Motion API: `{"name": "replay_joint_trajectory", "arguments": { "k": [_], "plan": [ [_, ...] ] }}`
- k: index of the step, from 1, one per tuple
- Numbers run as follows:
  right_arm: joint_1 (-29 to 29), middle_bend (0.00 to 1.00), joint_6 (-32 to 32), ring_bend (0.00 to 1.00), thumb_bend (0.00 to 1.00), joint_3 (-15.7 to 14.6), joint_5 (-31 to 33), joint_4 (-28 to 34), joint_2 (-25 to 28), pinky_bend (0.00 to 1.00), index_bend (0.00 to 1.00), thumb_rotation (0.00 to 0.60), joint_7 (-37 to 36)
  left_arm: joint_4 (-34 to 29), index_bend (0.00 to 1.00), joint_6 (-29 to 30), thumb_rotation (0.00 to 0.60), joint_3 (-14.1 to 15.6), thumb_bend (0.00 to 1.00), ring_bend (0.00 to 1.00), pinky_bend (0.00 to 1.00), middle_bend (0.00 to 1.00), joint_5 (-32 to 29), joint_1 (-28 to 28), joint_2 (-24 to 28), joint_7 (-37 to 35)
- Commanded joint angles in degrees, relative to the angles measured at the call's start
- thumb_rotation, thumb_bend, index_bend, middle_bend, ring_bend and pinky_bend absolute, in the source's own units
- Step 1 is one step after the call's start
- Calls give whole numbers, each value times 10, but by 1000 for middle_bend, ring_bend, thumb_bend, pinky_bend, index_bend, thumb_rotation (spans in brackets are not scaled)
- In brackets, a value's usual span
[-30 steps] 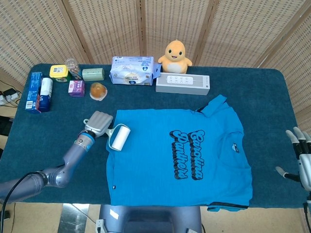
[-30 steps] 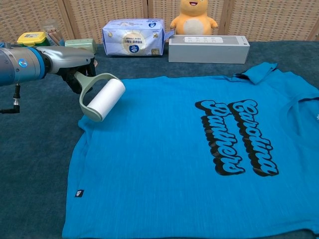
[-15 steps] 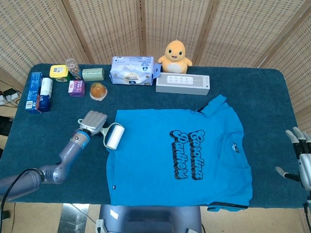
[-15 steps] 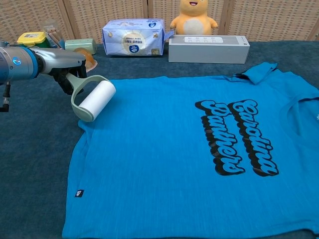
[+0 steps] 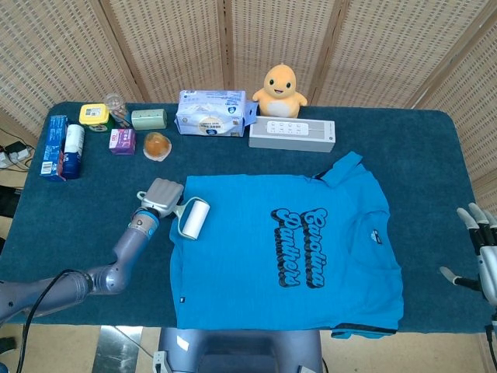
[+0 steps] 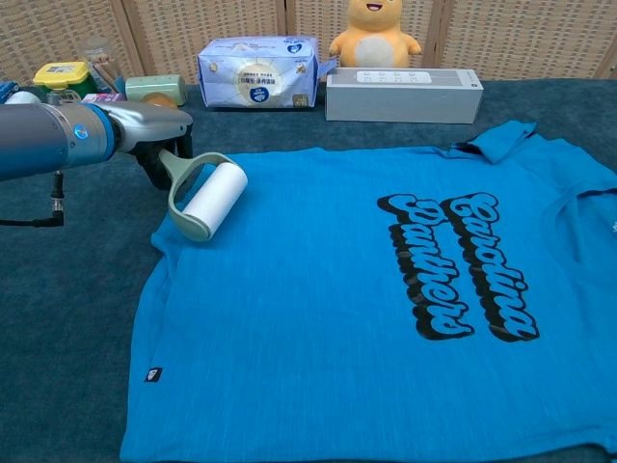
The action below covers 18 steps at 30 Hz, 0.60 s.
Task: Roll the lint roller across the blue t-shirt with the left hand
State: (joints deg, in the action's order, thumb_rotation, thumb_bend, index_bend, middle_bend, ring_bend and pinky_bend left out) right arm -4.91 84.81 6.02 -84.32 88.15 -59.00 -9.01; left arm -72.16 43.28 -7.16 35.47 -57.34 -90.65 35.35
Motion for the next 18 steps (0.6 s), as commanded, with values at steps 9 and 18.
{"name": "replay_joint_trajectory", "arguments": {
  "k": [9, 18],
  "plan": [
    [2, 0, 3, 0, 0, 3, 2, -2, 5, 0, 34, 600, -17, 19, 1000, 57, 600, -5, 1000, 1000, 1000, 1000, -114, -36, -52, 85],
    [2, 0, 6, 0, 0, 5, 2, -3, 7, 0, 34, 600, -24, 43, 1000, 64, 600, -13, 1000, 1000, 1000, 1000, -141, -51, -85, 111]
  ]
}}
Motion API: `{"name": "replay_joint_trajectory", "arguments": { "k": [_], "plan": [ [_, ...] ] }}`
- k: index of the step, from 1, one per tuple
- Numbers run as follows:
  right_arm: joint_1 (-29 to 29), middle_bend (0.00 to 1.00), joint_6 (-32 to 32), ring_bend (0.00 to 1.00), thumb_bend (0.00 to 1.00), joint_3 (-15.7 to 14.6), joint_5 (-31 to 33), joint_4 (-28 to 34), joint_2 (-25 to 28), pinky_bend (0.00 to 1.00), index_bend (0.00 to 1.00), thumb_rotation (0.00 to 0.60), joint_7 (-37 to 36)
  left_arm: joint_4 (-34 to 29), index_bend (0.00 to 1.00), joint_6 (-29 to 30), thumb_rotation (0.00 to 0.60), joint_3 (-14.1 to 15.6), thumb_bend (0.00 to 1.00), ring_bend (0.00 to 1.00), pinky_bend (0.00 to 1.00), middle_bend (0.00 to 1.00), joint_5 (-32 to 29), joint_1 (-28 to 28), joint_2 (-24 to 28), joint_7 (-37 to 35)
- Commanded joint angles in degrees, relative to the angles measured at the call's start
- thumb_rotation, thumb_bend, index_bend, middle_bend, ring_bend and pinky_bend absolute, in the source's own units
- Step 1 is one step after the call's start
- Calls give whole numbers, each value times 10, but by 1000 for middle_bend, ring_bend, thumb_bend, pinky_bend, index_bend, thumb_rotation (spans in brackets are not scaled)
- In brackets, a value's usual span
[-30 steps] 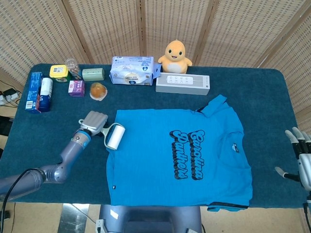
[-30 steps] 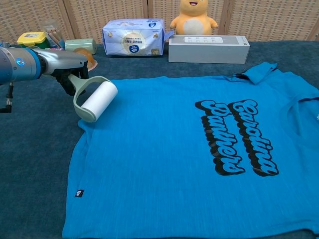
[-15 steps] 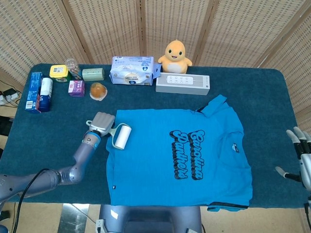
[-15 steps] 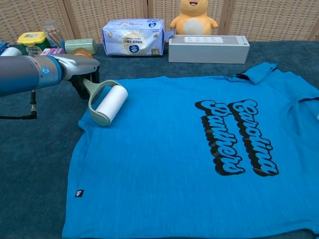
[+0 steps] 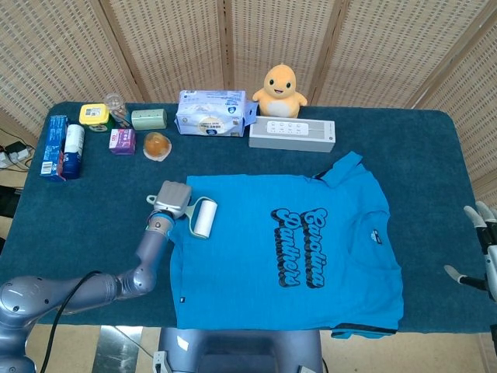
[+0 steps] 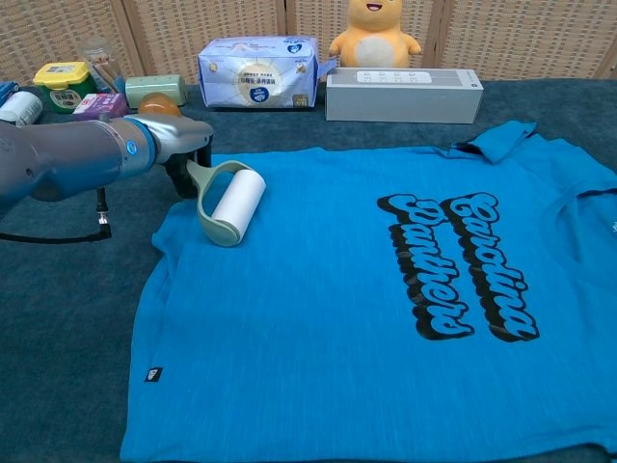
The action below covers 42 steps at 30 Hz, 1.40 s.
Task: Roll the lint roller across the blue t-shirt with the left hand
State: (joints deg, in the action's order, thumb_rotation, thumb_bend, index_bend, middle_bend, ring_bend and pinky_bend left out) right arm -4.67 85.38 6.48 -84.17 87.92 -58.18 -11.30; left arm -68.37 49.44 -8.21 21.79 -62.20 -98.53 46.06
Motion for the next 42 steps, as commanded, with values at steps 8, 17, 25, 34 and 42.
{"name": "replay_joint_trajectory", "arguments": {
  "k": [8, 17, 25, 34, 42],
  "plan": [
    [0, 0, -1, 0, 0, 0, 1, -1, 0, 0, 35, 600, -2, 23, 1000, 2, 600, -15, 1000, 1000, 1000, 1000, -6, -12, -33, 9],
    [1, 0, 1, 0, 0, 1, 2, -1, 1, 0, 35, 600, -6, 33, 1000, 11, 600, -28, 1000, 1000, 1000, 1000, -6, -25, -59, 23],
    [2, 0, 3, 0, 0, 2, 1, -1, 4, 0, 35, 600, -12, 31, 1000, 24, 600, -41, 1000, 1000, 1000, 1000, -8, -39, -79, 44],
    [3, 0, 6, 0, 0, 2, -1, 2, 6, 0, 35, 600, -14, 41, 1000, 25, 600, -54, 1000, 1000, 1000, 1000, -26, -53, -98, 70],
    [4, 0, 7, 0, 0, 3, 0, 2, 8, 0, 34, 600, -17, 65, 1000, 14, 600, -70, 1000, 1000, 1000, 1000, -32, -71, -123, 83]
  ]
}}
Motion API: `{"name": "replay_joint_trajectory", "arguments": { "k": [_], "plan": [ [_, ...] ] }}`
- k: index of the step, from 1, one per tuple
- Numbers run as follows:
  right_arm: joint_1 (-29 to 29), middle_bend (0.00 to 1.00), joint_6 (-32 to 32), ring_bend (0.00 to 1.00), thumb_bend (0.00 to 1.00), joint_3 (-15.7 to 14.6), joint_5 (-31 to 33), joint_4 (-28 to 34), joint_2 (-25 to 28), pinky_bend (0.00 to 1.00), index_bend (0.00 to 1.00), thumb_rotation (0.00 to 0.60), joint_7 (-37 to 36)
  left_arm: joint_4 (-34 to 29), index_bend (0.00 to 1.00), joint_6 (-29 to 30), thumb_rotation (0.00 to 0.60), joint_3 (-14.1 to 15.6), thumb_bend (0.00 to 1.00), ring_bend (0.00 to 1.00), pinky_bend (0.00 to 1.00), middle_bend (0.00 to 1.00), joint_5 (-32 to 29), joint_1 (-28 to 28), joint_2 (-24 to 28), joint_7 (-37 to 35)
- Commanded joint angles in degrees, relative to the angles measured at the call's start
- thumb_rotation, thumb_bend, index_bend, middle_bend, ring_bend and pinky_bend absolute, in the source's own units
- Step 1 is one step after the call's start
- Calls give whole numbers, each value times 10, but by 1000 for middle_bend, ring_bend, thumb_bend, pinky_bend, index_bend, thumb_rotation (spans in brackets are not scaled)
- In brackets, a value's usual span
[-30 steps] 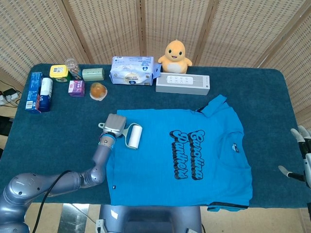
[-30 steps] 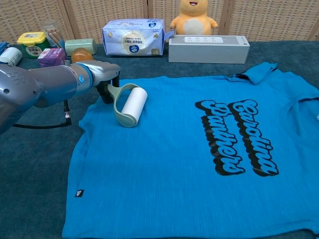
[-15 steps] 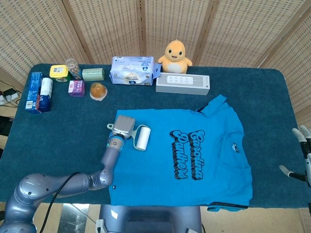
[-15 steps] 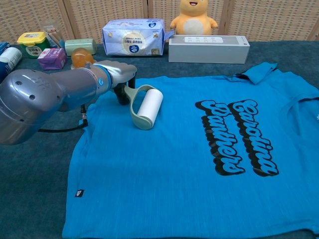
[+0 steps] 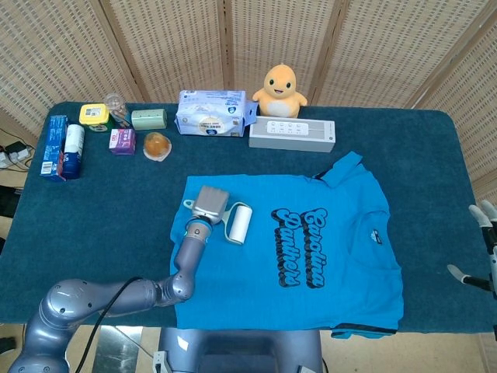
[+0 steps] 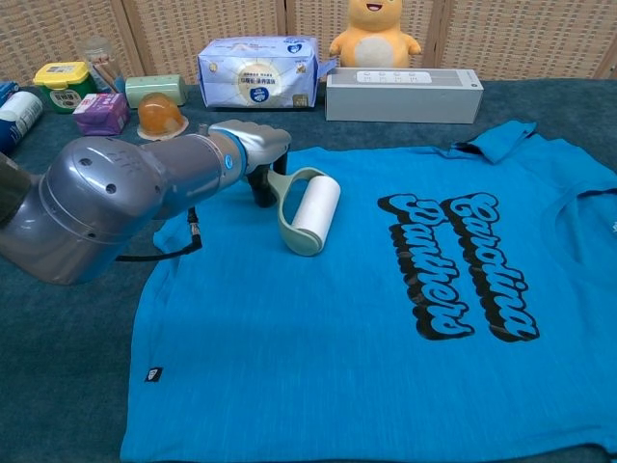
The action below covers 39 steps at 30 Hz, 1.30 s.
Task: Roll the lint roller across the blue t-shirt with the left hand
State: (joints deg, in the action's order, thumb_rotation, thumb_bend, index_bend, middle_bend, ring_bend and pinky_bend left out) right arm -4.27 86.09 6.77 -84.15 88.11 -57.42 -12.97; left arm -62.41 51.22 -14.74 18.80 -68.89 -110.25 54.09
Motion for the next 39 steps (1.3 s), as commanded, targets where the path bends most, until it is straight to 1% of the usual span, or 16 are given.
{"name": "replay_joint_trajectory", "arguments": {
  "k": [1, 15, 28, 33, 39],
  "plan": [
    [0, 0, 0, 0, 0, 0, 0, 0, 0, 0, 34, 600, -1, 7, 1000, -5, 600, -6, 1000, 1000, 1000, 1000, -1, -6, -8, 2],
    [0, 0, -1, 0, 0, 1, 3, 0, 2, 0, 34, 600, -4, 37, 1000, -9, 600, -22, 999, 1000, 1000, 1000, -1, -28, -41, 16],
    [1, 0, -1, 0, 0, 1, 2, 1, 2, 0, 35, 600, -6, 55, 1000, -14, 600, -39, 997, 1000, 1000, 1000, 20, -41, -66, 6],
    [1, 0, -2, 0, 0, 1, 3, 1, 3, 0, 35, 600, -6, 57, 1000, -12, 600, -40, 997, 1000, 1000, 1000, 20, -42, -67, 12],
    [1, 0, 0, 0, 0, 1, 1, 2, 4, 0, 35, 600, -6, 47, 1000, -1, 600, -33, 998, 1000, 1000, 1000, 13, -35, -59, 30]
  ]
}}
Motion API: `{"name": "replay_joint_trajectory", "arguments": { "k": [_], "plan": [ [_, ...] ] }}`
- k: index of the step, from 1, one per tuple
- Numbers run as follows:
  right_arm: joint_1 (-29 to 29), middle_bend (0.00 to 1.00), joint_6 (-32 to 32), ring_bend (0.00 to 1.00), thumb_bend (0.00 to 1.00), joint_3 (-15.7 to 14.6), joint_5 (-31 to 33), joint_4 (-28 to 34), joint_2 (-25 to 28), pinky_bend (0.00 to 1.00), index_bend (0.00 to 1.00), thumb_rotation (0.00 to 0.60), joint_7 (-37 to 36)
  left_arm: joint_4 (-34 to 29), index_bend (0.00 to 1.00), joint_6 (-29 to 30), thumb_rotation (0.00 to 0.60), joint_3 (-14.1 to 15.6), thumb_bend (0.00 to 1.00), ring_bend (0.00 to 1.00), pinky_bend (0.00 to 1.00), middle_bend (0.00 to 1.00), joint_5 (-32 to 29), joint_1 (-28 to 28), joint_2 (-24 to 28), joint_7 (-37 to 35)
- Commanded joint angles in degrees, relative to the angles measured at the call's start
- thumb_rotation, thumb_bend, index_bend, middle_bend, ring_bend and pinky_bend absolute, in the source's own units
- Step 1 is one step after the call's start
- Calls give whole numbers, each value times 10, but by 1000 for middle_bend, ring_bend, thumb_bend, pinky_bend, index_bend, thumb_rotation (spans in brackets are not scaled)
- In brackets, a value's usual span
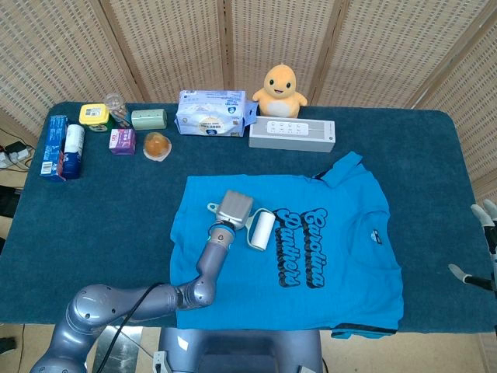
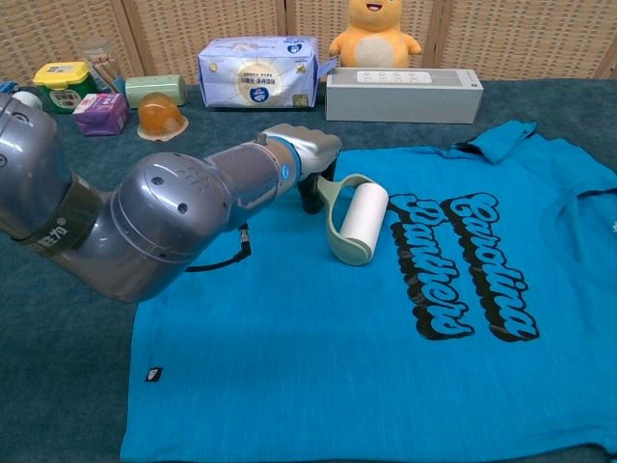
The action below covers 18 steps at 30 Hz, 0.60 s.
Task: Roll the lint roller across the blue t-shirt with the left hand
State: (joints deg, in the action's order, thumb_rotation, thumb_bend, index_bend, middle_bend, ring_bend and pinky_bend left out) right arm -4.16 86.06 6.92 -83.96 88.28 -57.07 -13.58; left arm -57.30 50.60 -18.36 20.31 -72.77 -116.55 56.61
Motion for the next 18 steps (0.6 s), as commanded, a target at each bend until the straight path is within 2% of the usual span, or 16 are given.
{"name": "replay_joint_trajectory", "arguments": {
  "k": [1, 18],
  "plan": [
    [0, 0, 0, 0, 0, 0, -1, 0, 0, 0, 35, 600, 1, -6, 1000, 7, 600, 4, 998, 1000, 1000, 1000, -2, 7, 5, 5],
    [1, 0, 5, 0, 0, -2, -7, 4, 0, 0, 35, 600, 3, -40, 1000, 24, 600, 24, 997, 1000, 1000, 1000, -7, 56, 52, 5]
  ]
}}
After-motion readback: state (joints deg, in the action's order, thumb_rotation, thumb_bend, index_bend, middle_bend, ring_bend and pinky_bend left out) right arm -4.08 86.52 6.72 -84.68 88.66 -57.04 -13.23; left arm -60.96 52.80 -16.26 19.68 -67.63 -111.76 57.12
